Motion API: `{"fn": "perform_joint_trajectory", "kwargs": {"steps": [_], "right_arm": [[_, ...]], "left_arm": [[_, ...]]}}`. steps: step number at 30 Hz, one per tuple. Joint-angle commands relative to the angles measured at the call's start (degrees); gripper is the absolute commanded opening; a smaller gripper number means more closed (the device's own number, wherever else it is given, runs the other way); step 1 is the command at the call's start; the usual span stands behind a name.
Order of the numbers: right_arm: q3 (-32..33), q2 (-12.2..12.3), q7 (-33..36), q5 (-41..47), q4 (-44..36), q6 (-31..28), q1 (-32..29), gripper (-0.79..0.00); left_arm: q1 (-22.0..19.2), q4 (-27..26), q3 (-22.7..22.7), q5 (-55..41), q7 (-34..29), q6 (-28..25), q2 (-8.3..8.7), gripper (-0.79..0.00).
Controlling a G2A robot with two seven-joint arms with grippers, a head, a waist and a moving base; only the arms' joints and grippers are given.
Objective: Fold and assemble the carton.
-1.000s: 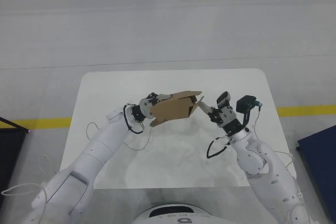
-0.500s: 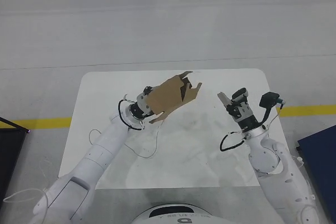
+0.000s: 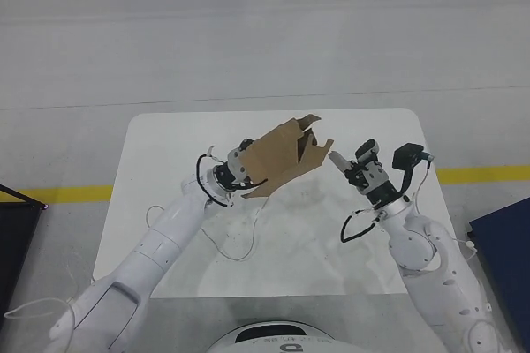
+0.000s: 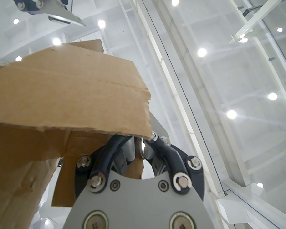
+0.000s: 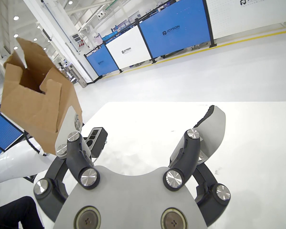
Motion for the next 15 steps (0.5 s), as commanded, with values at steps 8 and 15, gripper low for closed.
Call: {"fn": "perform_joint_trajectory", "kwargs": {"steps": [8,15], "right_arm": [[-0.5,0.0,-1.8,-3.4,-1.3,-3.7,-1.8,0.0],[-1.2,-0.2,-3.5,-5.7,-1.5,-4.7,-2.6,0.0]], "left_arm": [[-0.4,0.8,2.2,3.0,-1.1,-1.1,0.44,-0.785],[-1.0,0.6,4.3,5.7,-1.9,-1.9,0.75,-0.785]]}}
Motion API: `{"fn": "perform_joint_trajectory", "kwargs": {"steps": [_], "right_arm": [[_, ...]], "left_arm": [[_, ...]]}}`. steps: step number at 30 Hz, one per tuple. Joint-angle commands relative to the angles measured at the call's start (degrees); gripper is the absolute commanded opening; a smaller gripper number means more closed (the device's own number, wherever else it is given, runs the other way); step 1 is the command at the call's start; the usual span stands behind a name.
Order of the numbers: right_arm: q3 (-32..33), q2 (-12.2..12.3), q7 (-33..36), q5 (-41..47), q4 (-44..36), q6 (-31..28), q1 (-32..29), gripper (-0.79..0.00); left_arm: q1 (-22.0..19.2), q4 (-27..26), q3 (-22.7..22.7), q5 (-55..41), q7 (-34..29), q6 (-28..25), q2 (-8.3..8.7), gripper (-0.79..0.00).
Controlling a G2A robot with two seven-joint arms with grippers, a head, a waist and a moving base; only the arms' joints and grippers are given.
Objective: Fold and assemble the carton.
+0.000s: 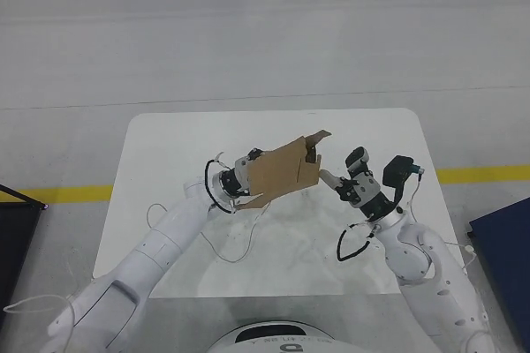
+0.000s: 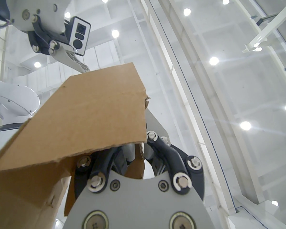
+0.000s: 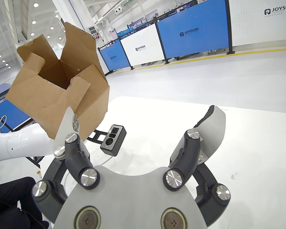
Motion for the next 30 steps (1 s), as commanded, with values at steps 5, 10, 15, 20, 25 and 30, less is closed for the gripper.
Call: {"fn": "perform_joint_trajectory", "kwargs": {"steps": [5,10,15,20,25,30], "right_arm": [[-0.2,-0.1,-1.0,-1.0,-0.2,-0.2,-0.4,0.0],[0.8,-0.3,-2.3,1.7,0.6,0.0,-0.3,0.0],[2.6,-0.5,-0.3,8.2,2.8,3.6,2.2,0.0],[0.9,-0.8,2.0,7.1,3.3,5.2,4.0,0.0],[0.4,-0.5,4.8,8.4,4.2,-4.5,4.9,0.0],[1.9,-0.1,5.9,11.2,5.5,-12.1,4.5,0.0]], "left_arm": [[-0.3,0.1,1.0,-0.3,-0.7,-0.7,0.27,-0.785],[-0.2,-1.1,1.1,-3.1,-0.9,-0.9,0.72,-0.785],[0.4,-3.5,1.2,-5.9,-0.5,-0.5,1.77,-0.785],[0.5,-5.0,2.2,-6.3,-0.1,-0.1,2.72,-0.785],[0.3,-5.6,3.2,-7.2,-0.1,-0.1,3.46,-0.785],[-0.2,-5.8,4.5,-8.9,0.1,0.1,3.82,-0.785]]}}
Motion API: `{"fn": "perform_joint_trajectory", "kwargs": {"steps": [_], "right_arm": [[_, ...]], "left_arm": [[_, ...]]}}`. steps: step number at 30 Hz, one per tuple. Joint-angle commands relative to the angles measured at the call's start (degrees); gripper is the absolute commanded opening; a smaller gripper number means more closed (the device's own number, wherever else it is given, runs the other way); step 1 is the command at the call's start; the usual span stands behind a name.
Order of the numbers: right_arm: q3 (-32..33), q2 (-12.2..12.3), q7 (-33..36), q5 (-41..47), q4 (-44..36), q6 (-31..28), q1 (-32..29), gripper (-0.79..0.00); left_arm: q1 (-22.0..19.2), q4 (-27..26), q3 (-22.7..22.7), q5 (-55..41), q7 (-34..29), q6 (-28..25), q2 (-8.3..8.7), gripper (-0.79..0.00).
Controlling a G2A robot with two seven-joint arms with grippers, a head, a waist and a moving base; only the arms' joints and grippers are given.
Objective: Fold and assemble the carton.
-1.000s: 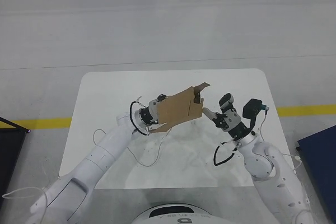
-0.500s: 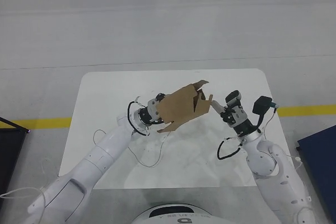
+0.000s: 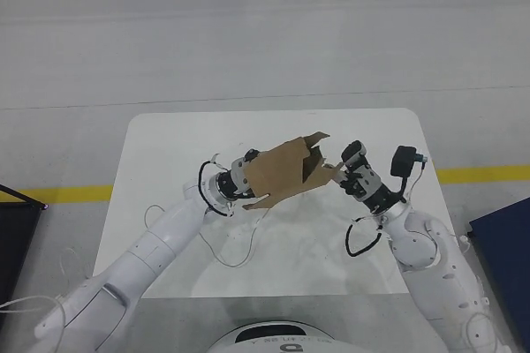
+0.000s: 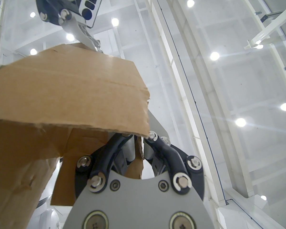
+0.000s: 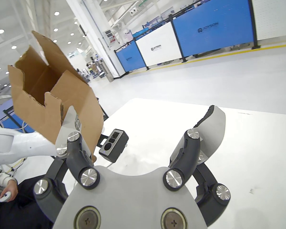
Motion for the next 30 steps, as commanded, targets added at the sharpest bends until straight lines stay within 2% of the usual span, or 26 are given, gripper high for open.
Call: {"fn": "perform_joint_trajectory", "kwargs": {"steps": [1,5,13,16,21,23,30], "right_arm": [[0.3,0.1,0.3,1.4,0.3,-2.1,0.0,0.0],[1.0,0.3,1.4,3.0,1.2,-6.6,0.2,0.0],[0.8,0.3,0.8,-1.4,1.1,-7.5,0.2,0.0],[0.5,0.1,-0.4,-3.8,0.7,-5.0,0.1,0.0],[-0.4,-0.5,-3.1,-4.7,0.0,5.4,-0.4,0.0],[-1.0,-0.7,-1.6,-2.2,-0.3,9.0,-0.2,0.0],[-0.5,-1.0,1.5,1.9,-1.3,15.1,0.4,0.0]], "left_arm": [[-0.2,0.1,0.5,-0.5,0.0,0.0,0.09,-0.785],[-0.7,0.4,1.5,-1.3,0.5,0.5,0.22,-0.785],[-1.9,1.8,3.9,-0.3,0.6,0.6,0.2,-0.785],[-2.3,1.9,4.8,0.7,0.1,0.1,0.21,-0.785],[-2.9,1.8,6.1,1.6,-1.2,-1.2,0.44,-0.785],[-3.2,1.7,6.5,1.7,-1.9,-1.9,0.63,-0.785],[-3.8,1.4,8.3,1.3,-3.1,-3.1,1.38,-0.785]]}}
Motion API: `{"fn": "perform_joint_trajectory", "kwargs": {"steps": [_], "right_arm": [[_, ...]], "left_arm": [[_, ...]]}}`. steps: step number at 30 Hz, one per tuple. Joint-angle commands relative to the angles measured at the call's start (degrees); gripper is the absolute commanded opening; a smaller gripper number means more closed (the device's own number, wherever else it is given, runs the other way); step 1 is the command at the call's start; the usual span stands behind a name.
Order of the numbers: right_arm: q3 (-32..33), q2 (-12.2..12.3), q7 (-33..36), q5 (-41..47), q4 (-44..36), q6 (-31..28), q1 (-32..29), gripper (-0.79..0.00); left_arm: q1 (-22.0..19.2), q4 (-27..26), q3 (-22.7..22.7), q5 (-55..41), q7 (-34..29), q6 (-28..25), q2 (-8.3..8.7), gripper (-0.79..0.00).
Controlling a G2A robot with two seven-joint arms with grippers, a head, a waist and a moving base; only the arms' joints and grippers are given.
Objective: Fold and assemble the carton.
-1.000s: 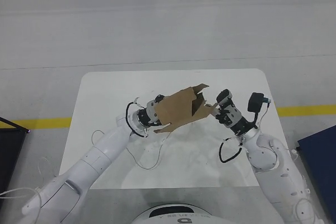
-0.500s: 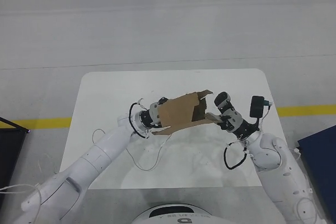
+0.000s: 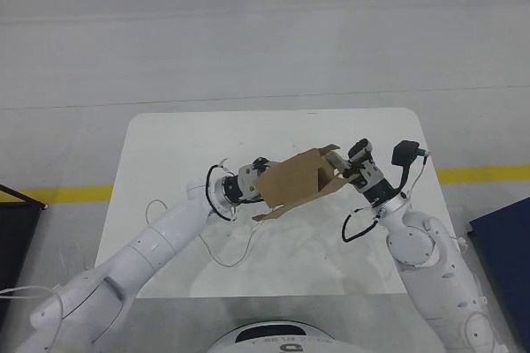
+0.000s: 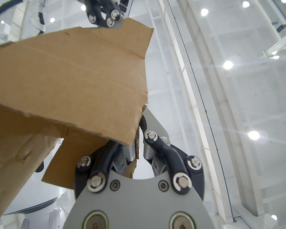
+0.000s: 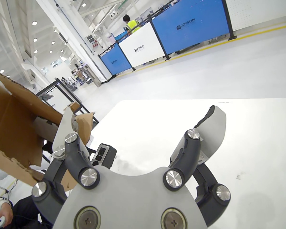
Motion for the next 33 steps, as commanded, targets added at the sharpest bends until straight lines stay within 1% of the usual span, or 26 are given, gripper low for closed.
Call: {"fn": "perform_joint_trajectory", "kwargs": {"steps": [1,4,7,13,16,19,21,24,27,33], "right_arm": [[0.1,-0.1,0.6,0.1,-0.2,2.1,-0.1,0.0],[-0.1,-0.1,4.0,-0.4,-0.6,6.1,0.5,0.0],[0.0,-0.1,5.3,-0.8,-0.8,7.6,0.9,0.0],[3.0,-0.1,2.7,1.1,-1.2,9.6,-0.4,0.0],[5.2,-0.1,0.8,3.1,-2.3,7.9,-2.1,0.0],[7.2,0.0,-1.7,4.1,-3.9,4.9,-4.7,0.0],[8.0,0.0,-3.1,3.5,-5.2,2.1,-6.6,0.0],[8.2,0.1,-4.1,-0.3,-6.8,-1.7,-8.9,0.0],[7.2,0.0,-4.8,-3.9,-7.7,-1.5,-10.1,0.0],[5.2,-0.2,-3.9,-6.3,-7.8,-0.2,-9.4,0.0]], "left_arm": [[-0.2,0.0,0.5,-0.1,-0.3,-0.3,0.2,-0.785],[-0.6,0.0,1.2,-0.5,-0.7,-0.7,0.5,-0.785],[-1.0,0.1,1.7,-1.0,-1.2,-1.2,0.77,-0.785],[-1.7,0.8,2.3,-1.8,-2.5,-2.5,1.22,-0.785],[-2.2,2.0,2.1,-1.5,-3.7,-3.7,1.42,-0.785],[-2.9,3.8,1.9,0.2,-5.0,-5.0,1.54,-0.785],[-3.0,4.3,1.6,0.2,-5.5,-5.5,1.52,-0.785],[-3.3,4.9,1.5,0.3,-5.6,-5.6,1.5,-0.785],[-3.6,5.7,1.4,1.9,-6.0,-6.1,1.44,-0.785],[-4.3,8.8,1.2,7.8,-7.4,-7.7,0.93,-0.785]]}}
